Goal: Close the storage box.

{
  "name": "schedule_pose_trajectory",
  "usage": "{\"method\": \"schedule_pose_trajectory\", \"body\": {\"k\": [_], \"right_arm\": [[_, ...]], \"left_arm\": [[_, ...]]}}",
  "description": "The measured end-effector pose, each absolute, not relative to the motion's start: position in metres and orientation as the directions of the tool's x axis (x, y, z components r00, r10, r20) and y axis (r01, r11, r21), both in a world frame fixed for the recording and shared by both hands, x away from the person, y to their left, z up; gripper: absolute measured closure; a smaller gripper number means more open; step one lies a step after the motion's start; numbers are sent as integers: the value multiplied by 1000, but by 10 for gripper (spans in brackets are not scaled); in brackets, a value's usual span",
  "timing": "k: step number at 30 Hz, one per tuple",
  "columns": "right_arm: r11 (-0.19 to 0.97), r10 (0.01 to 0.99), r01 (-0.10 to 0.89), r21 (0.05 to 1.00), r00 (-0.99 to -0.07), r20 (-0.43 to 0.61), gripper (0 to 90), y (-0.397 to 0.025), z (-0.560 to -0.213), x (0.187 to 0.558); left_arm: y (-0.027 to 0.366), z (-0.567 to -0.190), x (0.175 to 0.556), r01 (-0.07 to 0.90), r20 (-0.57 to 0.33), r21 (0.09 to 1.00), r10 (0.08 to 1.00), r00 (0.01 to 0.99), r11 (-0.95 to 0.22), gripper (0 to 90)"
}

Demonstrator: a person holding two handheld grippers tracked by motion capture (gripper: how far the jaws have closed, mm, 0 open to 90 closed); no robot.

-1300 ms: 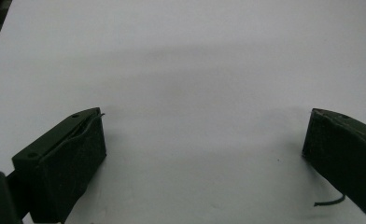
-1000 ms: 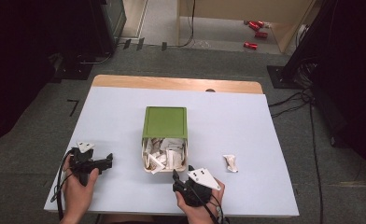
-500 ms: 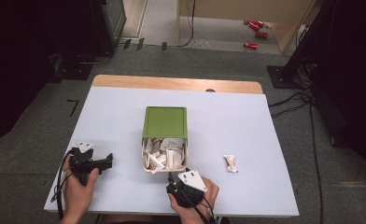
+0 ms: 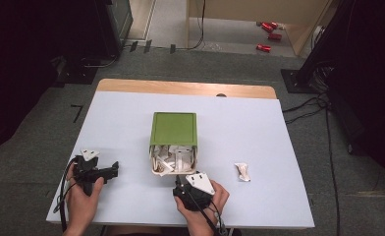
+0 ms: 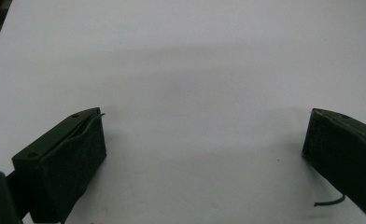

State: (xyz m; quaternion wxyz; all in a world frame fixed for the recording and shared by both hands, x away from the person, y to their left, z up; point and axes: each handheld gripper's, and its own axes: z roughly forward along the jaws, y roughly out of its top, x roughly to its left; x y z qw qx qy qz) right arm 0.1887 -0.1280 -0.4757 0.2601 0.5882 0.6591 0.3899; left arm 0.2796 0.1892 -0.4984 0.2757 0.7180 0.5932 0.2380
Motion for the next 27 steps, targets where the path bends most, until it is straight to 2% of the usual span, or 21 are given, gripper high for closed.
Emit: {"method": "schedule_pose_trajectory", "body": {"k": [5,27], "right_arm": [[18,979,581,814,-177,105,283,-125,-475,197],[12,981,608,794,-160,107,257,-128,-472,218]], "left_arm": [[189,-499,280,720,15,679,983,183,-144,0],[189,-498,280,721,14,678,983,183,-144,0]]}}
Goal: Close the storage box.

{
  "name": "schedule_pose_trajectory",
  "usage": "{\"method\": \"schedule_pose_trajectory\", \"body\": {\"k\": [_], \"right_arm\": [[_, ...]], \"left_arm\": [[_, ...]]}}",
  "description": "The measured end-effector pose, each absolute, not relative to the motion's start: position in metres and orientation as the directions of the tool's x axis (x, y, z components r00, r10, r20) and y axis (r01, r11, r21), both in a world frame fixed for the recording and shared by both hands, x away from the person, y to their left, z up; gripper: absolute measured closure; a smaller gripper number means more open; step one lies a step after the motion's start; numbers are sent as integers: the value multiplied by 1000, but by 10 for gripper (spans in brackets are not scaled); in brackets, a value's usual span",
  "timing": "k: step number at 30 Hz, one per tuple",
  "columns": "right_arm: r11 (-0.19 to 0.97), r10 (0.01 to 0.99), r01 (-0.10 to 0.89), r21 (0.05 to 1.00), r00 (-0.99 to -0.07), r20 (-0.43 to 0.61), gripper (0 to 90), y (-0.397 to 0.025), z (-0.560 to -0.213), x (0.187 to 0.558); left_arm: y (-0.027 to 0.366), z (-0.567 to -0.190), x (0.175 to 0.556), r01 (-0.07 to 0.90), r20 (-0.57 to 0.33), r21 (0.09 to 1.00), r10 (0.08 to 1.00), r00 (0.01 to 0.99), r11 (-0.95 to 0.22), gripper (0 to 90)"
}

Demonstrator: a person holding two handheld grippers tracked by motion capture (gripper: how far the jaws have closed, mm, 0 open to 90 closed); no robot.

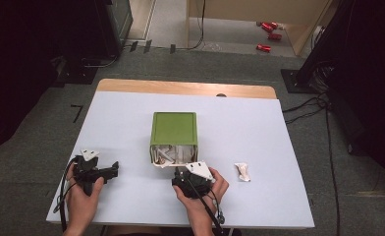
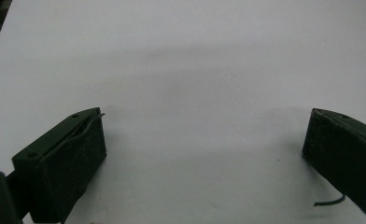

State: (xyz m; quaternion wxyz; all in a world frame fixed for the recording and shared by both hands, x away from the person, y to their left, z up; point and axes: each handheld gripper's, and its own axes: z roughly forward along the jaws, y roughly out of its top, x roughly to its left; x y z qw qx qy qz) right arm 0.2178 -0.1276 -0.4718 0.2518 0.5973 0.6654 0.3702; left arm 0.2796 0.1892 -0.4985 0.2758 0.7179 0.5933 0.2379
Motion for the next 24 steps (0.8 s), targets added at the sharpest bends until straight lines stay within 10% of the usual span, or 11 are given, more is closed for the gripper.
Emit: {"method": "schedule_pose_trajectory", "body": {"k": [24], "right_arm": [[71,964,602,795,-247,101,145,-141,-457,215]], "left_arm": [[189,-499,280,720,15,679,983,183,-144,0]]}}
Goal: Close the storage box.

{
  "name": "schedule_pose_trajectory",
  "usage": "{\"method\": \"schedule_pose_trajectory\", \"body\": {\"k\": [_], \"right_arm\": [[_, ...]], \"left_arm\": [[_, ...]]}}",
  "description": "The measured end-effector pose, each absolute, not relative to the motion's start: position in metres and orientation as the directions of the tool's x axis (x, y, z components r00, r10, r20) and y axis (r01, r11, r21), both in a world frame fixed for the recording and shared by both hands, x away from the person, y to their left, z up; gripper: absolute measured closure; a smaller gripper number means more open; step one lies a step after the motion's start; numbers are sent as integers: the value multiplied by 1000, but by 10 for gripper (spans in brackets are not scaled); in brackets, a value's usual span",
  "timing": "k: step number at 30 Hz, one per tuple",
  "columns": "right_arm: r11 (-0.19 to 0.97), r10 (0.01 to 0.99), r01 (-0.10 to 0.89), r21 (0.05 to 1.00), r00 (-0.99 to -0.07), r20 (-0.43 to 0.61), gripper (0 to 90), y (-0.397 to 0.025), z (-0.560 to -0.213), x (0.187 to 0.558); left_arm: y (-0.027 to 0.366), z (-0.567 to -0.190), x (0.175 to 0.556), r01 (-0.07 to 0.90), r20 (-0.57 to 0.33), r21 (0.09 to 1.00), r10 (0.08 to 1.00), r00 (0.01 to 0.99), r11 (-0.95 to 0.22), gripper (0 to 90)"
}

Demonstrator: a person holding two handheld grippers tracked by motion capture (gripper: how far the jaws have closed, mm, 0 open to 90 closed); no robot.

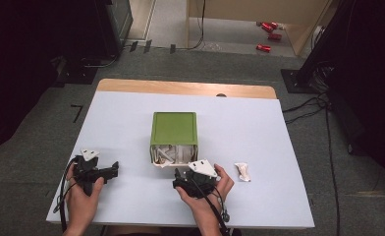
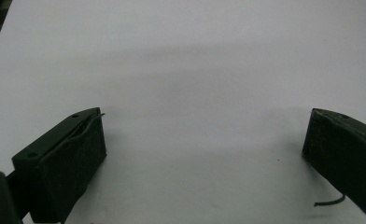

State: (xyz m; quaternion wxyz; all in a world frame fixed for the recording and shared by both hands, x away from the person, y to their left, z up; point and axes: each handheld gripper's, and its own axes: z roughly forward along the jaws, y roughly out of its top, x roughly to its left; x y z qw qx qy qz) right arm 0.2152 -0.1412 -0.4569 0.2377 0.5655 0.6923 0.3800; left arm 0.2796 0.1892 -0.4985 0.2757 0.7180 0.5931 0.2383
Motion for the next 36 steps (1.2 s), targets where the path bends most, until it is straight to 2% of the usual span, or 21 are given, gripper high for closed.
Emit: {"method": "schedule_pose_trajectory", "body": {"k": [14,36], "right_arm": [[68,966,579,812,-241,90,128,-171,-440,207],[36,979,579,814,-185,88,128,-227,-444,198]], "left_arm": [[189,-499,280,720,15,679,983,182,-144,0],[189,-499,279,720,15,679,983,182,-144,0]]}}
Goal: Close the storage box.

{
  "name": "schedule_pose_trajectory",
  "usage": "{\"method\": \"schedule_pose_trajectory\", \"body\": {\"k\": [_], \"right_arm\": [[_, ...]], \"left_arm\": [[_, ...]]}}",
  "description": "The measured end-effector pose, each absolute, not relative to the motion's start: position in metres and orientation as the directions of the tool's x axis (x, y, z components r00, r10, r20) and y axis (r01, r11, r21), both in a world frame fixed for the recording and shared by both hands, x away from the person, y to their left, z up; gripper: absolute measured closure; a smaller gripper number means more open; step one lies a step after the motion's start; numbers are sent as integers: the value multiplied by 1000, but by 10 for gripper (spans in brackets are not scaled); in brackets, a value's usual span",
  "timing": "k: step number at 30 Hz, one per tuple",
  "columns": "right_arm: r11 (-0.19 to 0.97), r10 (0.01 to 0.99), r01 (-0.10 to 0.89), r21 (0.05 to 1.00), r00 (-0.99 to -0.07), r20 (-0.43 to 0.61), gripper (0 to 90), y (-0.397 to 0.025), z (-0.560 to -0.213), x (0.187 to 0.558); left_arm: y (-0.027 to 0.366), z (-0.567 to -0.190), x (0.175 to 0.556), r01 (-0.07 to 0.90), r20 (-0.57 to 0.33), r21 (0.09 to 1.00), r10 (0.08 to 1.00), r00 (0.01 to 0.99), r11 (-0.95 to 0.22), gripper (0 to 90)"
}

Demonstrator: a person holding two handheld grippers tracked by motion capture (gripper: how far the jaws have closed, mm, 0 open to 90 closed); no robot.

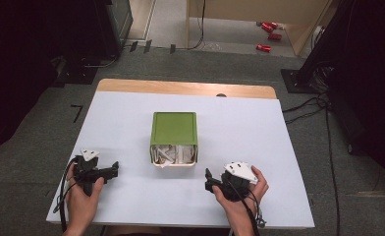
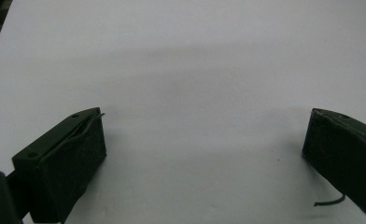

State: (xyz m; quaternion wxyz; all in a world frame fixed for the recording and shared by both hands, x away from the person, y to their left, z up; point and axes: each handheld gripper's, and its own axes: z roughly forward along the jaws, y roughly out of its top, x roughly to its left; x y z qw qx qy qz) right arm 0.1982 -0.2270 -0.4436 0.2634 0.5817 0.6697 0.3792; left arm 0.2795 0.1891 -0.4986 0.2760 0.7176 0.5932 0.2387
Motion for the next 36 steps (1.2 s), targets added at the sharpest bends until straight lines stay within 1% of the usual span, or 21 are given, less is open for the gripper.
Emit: {"method": "schedule_pose_trajectory", "body": {"k": [13,16,36], "right_arm": [[19,988,594,804,-135,76,129,-259,-450,195],[1,988,601,799,-124,92,131,-268,-452,195],[-27,997,613,790,-41,67,131,-316,-464,188]], "left_arm": [[189,-499,279,720,15,679,983,182,-144,0],[189,-499,280,719,15,680,983,182,-144,0],[189,-499,279,720,15,679,983,182,-144,0]]}}
